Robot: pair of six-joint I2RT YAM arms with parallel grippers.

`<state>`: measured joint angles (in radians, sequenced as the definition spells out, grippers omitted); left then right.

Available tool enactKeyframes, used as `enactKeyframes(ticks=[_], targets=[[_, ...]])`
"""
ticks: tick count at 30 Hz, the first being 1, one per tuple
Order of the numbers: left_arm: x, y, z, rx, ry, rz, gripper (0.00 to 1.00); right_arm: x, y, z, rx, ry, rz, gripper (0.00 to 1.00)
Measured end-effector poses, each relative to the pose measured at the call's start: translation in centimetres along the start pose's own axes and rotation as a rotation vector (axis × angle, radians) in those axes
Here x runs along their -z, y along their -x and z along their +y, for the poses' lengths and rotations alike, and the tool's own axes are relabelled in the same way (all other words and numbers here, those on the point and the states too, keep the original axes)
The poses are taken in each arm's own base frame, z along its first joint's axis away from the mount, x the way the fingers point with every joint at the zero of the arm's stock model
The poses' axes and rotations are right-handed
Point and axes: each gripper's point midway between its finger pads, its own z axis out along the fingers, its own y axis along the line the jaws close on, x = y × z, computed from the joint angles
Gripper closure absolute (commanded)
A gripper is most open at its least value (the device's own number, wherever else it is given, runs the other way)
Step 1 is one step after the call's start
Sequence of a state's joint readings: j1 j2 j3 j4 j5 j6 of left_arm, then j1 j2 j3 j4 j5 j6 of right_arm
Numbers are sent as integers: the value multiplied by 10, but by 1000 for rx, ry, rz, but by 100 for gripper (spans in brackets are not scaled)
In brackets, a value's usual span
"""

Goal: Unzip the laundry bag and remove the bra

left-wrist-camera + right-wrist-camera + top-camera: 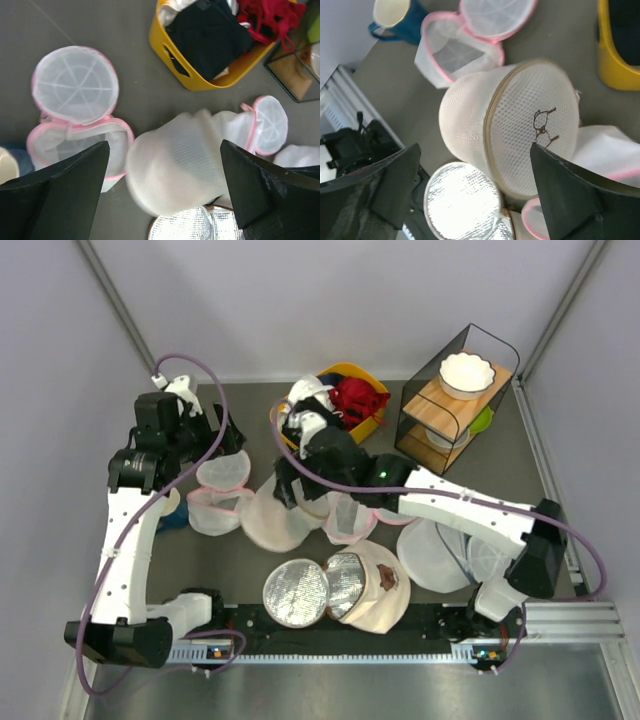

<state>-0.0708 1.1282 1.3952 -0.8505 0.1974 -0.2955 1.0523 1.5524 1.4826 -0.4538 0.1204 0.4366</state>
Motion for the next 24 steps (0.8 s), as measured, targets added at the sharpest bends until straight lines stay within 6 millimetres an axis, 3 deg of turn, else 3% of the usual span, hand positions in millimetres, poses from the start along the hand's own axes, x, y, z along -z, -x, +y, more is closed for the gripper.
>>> enactKeyframes(ticks=[3,5,7,10,15,18,20,22,24], targets=[[1,4,17,20,89,-21,1,-14,-18,23,47,79,66,1],[0,4,27,27,140,-31,2,-15,-25,24,67,83,93,1],[-3,-4,32,33,156,-15,2,-12,-16,17,65,72,67,1],[-12,-23,32,63,134,36,4,1,-1,-16,16,17,21,1],[-30,-89,29,165,106,196,4,40,17,-99,-76,-169,-78,1],[-27,-132,26,233,126,282,6,57,14,-110,-82,-200,-106,1],[-21,-150,23,279,138,302,9,60,13,-109,-81,-198,-111,1],[-15,-159,21,315,148,293,14,59,12,-109,-80,-198,-106,1],[-12,-165,19,350,149,286,43,53,8,-110,-82,-199,-88,1]])
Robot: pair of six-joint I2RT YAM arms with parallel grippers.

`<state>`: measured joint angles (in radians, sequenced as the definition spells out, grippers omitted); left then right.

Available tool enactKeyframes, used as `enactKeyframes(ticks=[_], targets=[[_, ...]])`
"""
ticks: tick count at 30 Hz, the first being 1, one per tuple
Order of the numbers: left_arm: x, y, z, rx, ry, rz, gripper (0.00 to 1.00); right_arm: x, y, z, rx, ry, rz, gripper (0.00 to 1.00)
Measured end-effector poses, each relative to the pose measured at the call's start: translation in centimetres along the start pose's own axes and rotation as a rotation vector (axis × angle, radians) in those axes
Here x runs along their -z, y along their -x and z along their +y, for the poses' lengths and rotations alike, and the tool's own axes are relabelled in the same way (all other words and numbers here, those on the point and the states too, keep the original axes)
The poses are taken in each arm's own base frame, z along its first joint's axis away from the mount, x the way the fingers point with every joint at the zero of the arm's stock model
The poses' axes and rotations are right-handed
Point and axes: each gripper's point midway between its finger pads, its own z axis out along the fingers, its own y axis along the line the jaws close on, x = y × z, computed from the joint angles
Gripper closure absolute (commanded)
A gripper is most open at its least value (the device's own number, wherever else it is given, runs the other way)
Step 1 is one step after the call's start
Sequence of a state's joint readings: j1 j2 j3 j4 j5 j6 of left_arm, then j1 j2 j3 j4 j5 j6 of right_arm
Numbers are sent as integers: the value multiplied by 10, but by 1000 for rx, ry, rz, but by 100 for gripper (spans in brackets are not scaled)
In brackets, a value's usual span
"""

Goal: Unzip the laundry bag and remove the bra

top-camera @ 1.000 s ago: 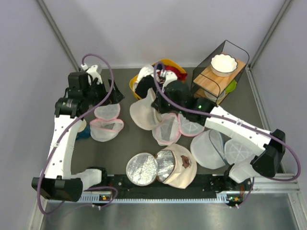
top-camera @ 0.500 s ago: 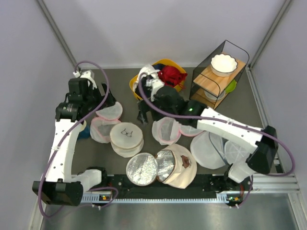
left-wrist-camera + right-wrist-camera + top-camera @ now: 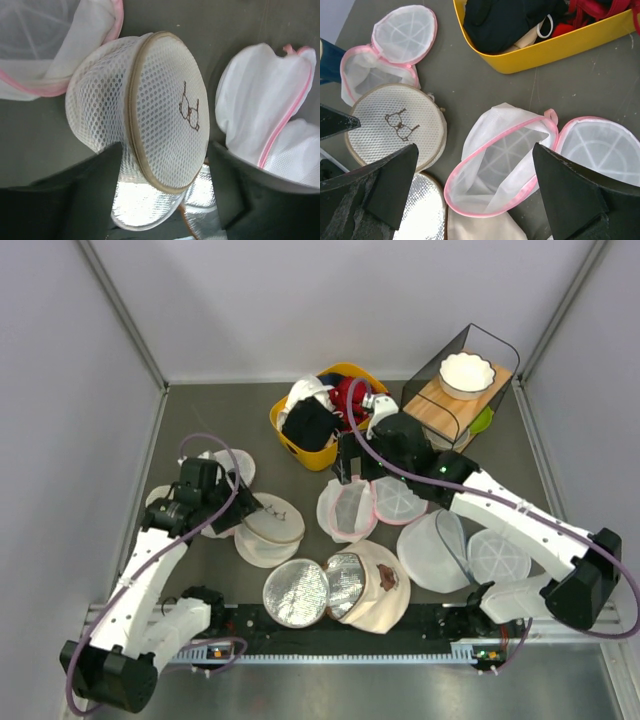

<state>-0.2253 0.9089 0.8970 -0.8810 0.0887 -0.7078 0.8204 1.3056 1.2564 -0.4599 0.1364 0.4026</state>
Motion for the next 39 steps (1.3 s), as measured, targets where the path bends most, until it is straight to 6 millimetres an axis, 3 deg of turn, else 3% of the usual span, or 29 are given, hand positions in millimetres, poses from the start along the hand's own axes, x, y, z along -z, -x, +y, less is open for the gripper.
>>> enactKeyframes(ticks=[1,2,7,10,14,17,26,27,29,30,31,32,36,38,39], targets=[[-2,-3,1,21,-2,3,66,-3,-3,0,1,0,10,1],[-7,-6,2,38,1,11,100,-7,-6,0,2,-1,24,1],[-29,-16,0,17,-3,104,100,-19,-21,5,23,35,90,1],[-25,-9,-23,-94,-96,153,100,-18,-22,17,42,134,129,1],[8,8,-87,-323,-412,175,100,-8,-12,36,107,311,144,1],[36,6,-117,-482,-621,185,100,-6,-9,48,164,399,146,1],[78,-10,-131,-742,-869,128,100,-19,-22,56,277,500,176,5],[80,-11,-131,-756,-877,123,100,-20,-24,58,280,515,181,9],[83,-11,-131,-775,-884,119,100,-21,-29,61,282,548,198,38],[83,-11,-131,-778,-882,121,100,-21,-31,64,285,569,204,68],[83,-11,-131,-781,-881,122,100,-20,-34,67,282,590,214,90],[83,-10,-131,-783,-880,123,100,-19,-35,70,279,614,220,100],[75,1,-132,-778,-841,107,98,-12,-40,79,241,672,251,100],[68,8,-131,-772,-800,91,72,-12,-41,79,215,672,259,100],[63,12,-130,-760,-770,89,55,-13,-42,79,192,669,262,100]])
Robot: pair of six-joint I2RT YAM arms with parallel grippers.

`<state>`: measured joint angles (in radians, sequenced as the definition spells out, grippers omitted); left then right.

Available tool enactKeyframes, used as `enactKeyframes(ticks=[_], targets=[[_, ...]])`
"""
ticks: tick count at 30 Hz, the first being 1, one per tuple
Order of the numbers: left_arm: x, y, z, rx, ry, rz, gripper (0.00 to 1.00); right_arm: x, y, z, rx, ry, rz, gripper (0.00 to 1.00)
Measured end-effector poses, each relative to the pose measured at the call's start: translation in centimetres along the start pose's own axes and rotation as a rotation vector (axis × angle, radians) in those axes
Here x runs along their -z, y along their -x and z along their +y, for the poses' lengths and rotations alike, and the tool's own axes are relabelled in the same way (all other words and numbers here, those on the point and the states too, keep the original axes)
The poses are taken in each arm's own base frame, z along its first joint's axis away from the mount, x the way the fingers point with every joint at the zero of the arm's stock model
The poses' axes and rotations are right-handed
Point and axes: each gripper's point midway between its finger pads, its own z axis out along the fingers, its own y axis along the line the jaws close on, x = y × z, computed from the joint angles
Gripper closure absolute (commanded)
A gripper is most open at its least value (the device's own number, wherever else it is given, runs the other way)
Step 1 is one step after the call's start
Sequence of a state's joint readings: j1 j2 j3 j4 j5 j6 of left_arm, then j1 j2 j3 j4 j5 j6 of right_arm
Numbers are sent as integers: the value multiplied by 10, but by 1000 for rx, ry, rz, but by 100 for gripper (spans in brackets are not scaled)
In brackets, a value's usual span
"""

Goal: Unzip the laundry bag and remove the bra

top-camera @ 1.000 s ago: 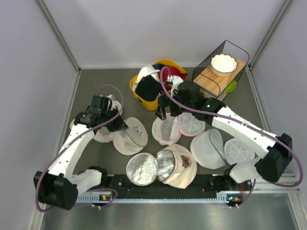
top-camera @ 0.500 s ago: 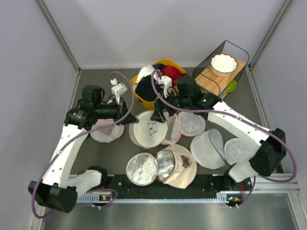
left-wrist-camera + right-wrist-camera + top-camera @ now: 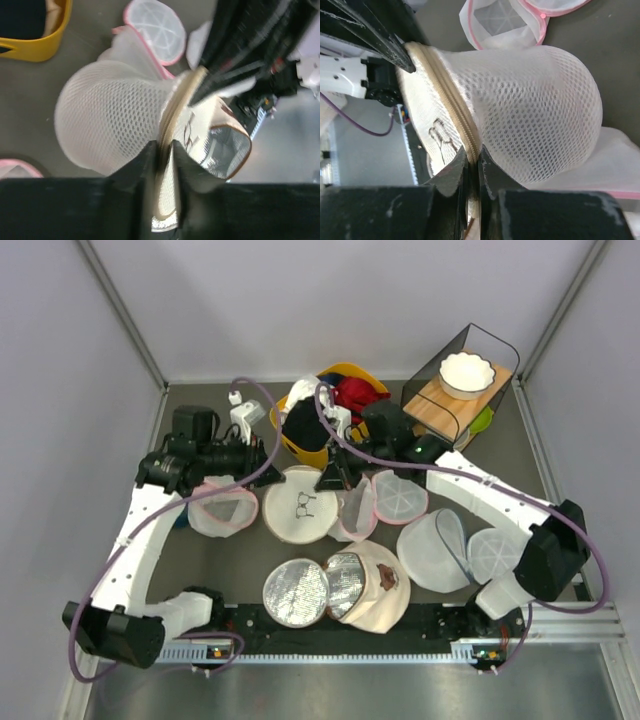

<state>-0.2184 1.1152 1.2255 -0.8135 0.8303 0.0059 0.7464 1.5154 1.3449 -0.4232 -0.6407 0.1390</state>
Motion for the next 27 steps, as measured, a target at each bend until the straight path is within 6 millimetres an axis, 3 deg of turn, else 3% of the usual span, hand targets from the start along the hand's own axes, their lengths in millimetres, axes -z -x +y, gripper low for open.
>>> enactKeyframes(ticks=[1,2,7,8,11,15,18,23,27], targets=[[-1,2,6,7,28,3,31,-1,0,-1,-33,-4,-6,100],[-2,8,14,23,71,2,26,-3,1,-1,-76,-9,-16,100],[5,45,49,122,306,-62,23,-16,14,-7,-299,-35,-103,100],[11,48,54,153,360,-86,15,-19,19,-8,-355,-36,-137,100],[29,45,61,267,486,-175,7,-27,28,-15,-499,-49,-215,100],[39,9,47,434,494,-250,5,-35,43,-26,-604,-70,-285,100],[27,-25,44,583,452,-246,7,-41,48,-31,-659,-75,-305,100],[1,-78,58,842,435,-229,7,-46,49,-36,-719,-80,-315,100],[-6,-95,58,966,391,-288,7,-46,53,-35,-727,-75,-331,100]])
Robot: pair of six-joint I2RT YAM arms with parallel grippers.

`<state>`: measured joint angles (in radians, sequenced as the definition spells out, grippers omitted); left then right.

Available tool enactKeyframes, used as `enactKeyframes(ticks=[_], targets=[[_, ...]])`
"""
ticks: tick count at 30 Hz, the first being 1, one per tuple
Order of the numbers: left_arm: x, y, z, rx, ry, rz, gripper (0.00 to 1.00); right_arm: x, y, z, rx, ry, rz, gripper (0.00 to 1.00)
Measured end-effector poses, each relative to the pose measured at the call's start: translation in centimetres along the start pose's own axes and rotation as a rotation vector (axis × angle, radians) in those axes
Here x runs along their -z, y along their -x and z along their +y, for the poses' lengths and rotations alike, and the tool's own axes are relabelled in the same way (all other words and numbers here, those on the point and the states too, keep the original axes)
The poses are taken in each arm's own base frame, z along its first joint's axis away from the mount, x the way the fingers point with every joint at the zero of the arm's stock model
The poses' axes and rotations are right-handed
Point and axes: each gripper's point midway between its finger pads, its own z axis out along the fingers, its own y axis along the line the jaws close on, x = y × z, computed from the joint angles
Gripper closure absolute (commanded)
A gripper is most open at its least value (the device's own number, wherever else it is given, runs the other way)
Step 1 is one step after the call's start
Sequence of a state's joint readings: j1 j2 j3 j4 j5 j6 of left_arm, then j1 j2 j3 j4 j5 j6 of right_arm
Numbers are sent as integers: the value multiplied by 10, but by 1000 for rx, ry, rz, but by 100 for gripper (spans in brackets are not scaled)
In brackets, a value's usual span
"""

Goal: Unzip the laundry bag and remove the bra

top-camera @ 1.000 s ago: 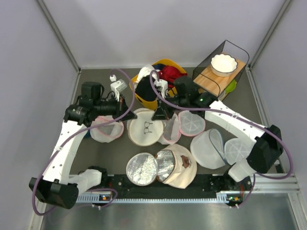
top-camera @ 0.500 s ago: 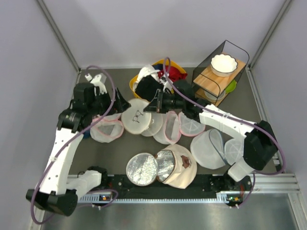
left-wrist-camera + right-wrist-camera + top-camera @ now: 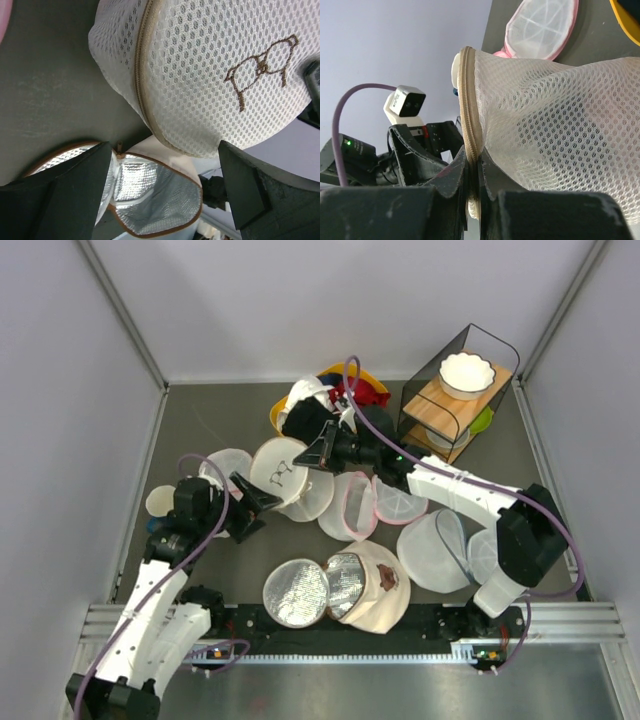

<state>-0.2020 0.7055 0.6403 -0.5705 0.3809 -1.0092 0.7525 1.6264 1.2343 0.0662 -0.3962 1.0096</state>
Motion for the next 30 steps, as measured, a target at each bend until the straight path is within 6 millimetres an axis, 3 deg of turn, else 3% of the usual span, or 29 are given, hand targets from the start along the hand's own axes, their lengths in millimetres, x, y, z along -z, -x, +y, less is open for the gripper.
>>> enactKeyframes(ticks=[6,8,9,11,12,13,14,15,17,24,26,30], targets=[[-17,3,-9,105,-139,-9,10,0,2,5,-17,16,-9,100],[-26,4,-8,149,-173,8,21,0,3,5,-23,17,-10,100],[-30,3,-7,166,-183,19,38,0,3,5,-24,17,-11,100],[-34,4,-10,189,-205,34,61,0,3,5,-24,16,-12,100],[-34,5,-14,186,-221,35,89,0,3,5,-24,15,-11,100],[-33,7,-18,179,-236,29,100,0,2,3,-25,11,-9,100],[-32,9,-21,174,-245,21,100,0,1,2,-25,7,-7,63],[-30,14,-25,161,-247,2,100,0,0,-1,-22,-6,-3,46],[-26,23,-28,143,-232,-34,100,0,1,-10,-3,-36,-11,21],[-8,38,-45,74,-198,-106,100,24,-10,-43,107,-182,-26,21],[-8,36,-41,84,-180,-101,100,37,-10,-43,150,-208,-47,23],[-10,33,-34,99,-151,-89,100,53,-18,-21,269,-201,-79,23]])
